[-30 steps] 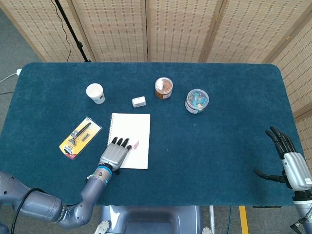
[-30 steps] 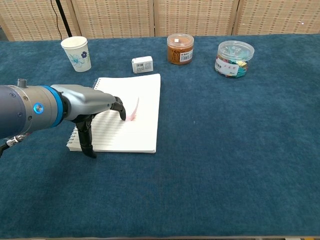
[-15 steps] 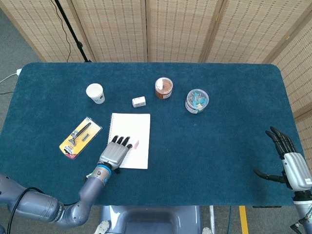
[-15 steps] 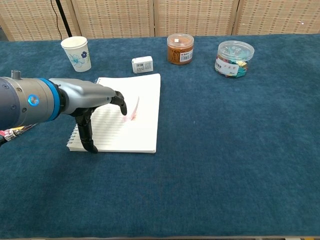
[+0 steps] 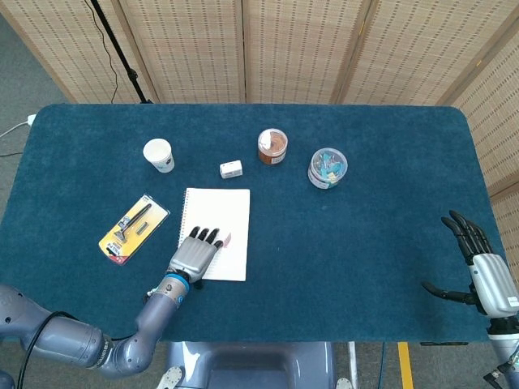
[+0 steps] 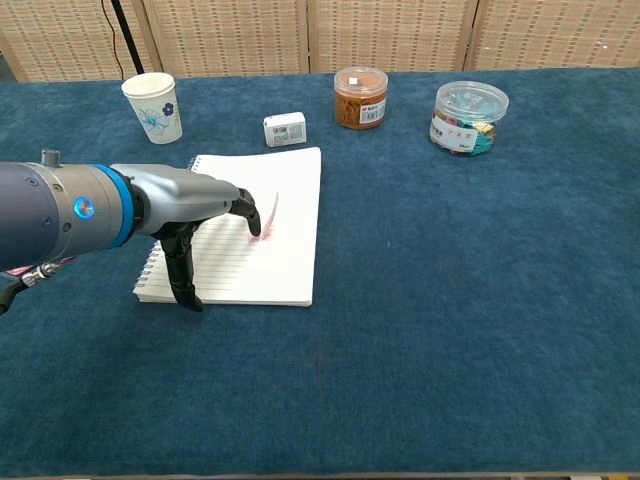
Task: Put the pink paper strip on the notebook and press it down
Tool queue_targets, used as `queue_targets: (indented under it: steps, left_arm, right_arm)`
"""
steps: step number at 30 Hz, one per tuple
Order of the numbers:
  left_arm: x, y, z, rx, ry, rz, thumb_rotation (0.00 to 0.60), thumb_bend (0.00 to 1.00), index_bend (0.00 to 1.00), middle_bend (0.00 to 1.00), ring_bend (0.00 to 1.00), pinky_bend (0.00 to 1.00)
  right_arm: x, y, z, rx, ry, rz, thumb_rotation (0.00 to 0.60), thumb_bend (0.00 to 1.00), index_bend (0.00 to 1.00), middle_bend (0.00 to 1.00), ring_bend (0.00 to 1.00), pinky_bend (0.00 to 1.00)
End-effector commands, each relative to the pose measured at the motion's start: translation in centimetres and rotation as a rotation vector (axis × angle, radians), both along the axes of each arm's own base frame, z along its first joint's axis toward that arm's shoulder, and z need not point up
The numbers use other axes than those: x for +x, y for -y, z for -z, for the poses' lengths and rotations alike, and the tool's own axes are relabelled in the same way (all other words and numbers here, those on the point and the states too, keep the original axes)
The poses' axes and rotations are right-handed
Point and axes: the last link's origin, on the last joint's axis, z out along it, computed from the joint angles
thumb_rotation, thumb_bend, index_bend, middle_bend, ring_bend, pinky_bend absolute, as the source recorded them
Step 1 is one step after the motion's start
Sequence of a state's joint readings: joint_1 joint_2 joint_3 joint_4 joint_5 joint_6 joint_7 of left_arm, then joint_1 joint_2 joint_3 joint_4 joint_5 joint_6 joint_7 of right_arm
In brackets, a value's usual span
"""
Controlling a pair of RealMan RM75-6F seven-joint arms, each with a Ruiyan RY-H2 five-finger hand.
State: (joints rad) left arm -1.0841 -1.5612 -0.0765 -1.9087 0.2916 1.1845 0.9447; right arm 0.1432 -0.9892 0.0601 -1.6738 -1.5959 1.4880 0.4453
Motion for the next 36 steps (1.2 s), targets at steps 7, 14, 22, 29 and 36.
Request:
queue_targets:
  steps: [7,14,22,29,36]
  left_arm:
    - [0.5,0.2,0.7,-0.014,-0.003,0.008,0.600,0.00,0.21,0.00,0.00,0.00]
    - [0.2,-0.3,0.8,0.006,-0.015,-0.005,0.600,0.00,0.21,0.00,0.00,0.00]
    - [0.1,-0.9,0.9,0.016,-0.013,-0.013,0.600,0.00,0.21,0.00,0.00,0.00]
    - [0.2,-1.1,0.2,0.043,-0.006,-0.001,0.600,0.00,0.21,0.00,0.00,0.00]
    - [0.3,-0.9,-1.4,0.063,0.014,-0.001,0.600,0.00,0.21,0.00,0.00,0.00]
  right_arm:
    - [-0.1,0.0,-0.2,-0.004,0.007,0.001,0.600,0.00,0.01,0.00,0.00,0.00]
    - [-0.1,0.0,-0.4,-0.005,0.016,0.001,0.600,0.00,0.01,0.00,0.00,0.00]
    - [-0.1,-0.1,-0.5,-0.006,0.018,-0.002,0.600,0.00,0.01,0.00,0.00,0.00]
    - [0.0,-0.2,-0.7,-0.009,0.025,-0.004,0.600,0.00,0.01,0.00,0.00,0.00]
    - [0.0,-0.2,-0.7,-0.007,0.028,-0.006,0.600,0.00,0.01,0.00,0.00,0.00]
